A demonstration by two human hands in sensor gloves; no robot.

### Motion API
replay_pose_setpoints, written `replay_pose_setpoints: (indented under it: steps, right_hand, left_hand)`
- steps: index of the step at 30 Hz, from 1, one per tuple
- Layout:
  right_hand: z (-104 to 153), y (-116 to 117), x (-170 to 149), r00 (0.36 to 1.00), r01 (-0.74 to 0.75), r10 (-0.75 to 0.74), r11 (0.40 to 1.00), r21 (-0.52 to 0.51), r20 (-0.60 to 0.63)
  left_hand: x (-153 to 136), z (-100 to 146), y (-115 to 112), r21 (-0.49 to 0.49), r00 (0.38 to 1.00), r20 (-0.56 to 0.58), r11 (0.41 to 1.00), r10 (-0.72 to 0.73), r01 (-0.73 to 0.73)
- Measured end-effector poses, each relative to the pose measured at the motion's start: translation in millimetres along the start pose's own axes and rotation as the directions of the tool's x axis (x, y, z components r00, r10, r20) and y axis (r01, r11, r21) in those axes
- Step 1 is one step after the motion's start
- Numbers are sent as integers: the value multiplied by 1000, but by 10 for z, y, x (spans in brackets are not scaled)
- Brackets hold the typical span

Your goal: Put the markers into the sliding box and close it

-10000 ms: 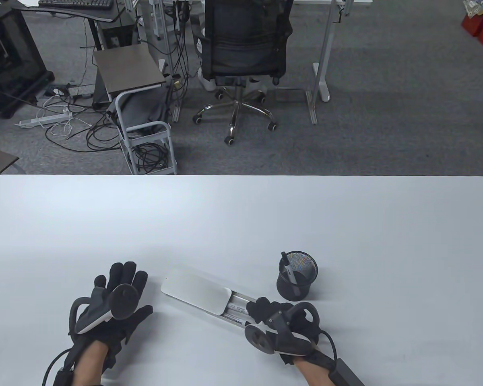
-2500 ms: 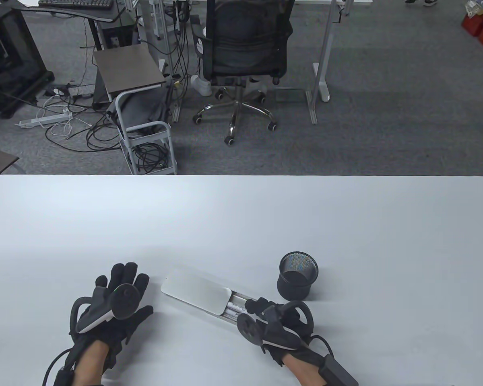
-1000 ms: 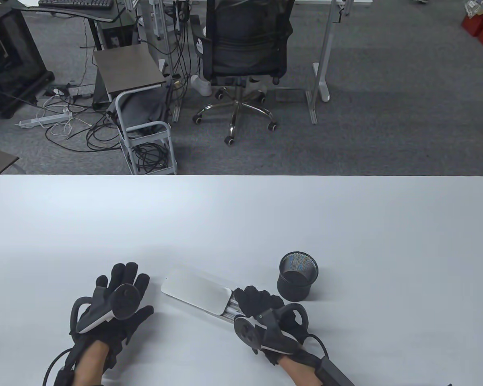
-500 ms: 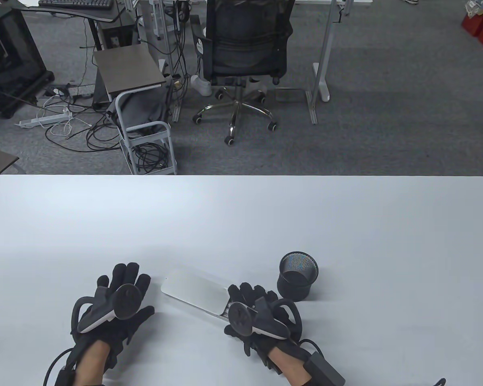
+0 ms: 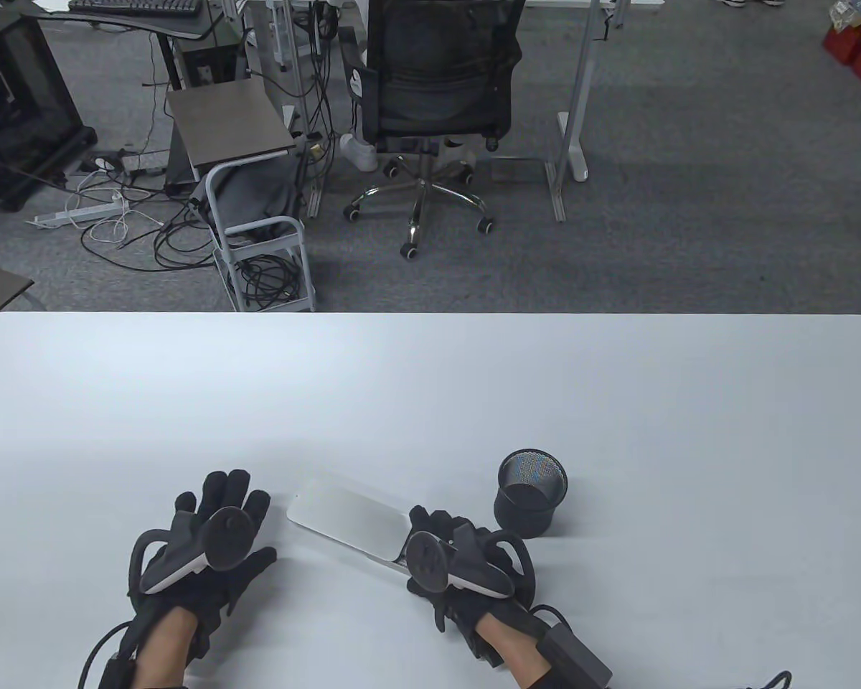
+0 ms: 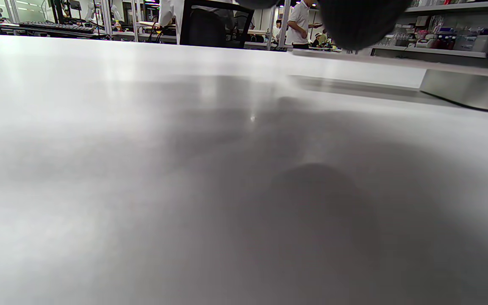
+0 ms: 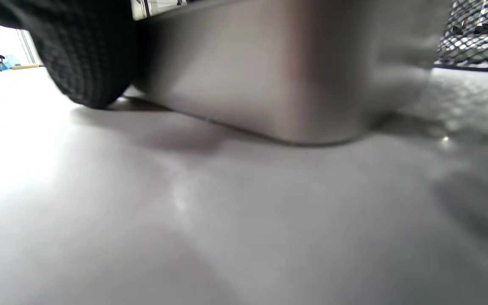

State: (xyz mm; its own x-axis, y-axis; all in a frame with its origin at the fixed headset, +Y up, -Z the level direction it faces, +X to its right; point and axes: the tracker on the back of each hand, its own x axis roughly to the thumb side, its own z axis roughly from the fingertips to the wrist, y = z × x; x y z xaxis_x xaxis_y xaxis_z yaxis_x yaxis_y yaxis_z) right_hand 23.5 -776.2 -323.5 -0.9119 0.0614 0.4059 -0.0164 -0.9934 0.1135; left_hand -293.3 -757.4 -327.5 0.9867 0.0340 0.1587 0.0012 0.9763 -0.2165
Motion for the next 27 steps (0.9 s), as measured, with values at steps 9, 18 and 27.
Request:
replay_pose_setpoints:
  steps: [9,18,27]
  right_hand:
    - [92,-88,-26,998,48,-45,998,-51,52]
    - [131,-73,-10,988,87,-87,996,2,129]
    - [124,-17,-48,978,116,-123,992,56,169]
  left_hand:
    - [-4,7,7,-2,1000,-4,1000,13,-13]
    - [12,21,44,10,1000,2,1000,-8,8]
    - [24,19,45,-16,999,1,999,-44,44]
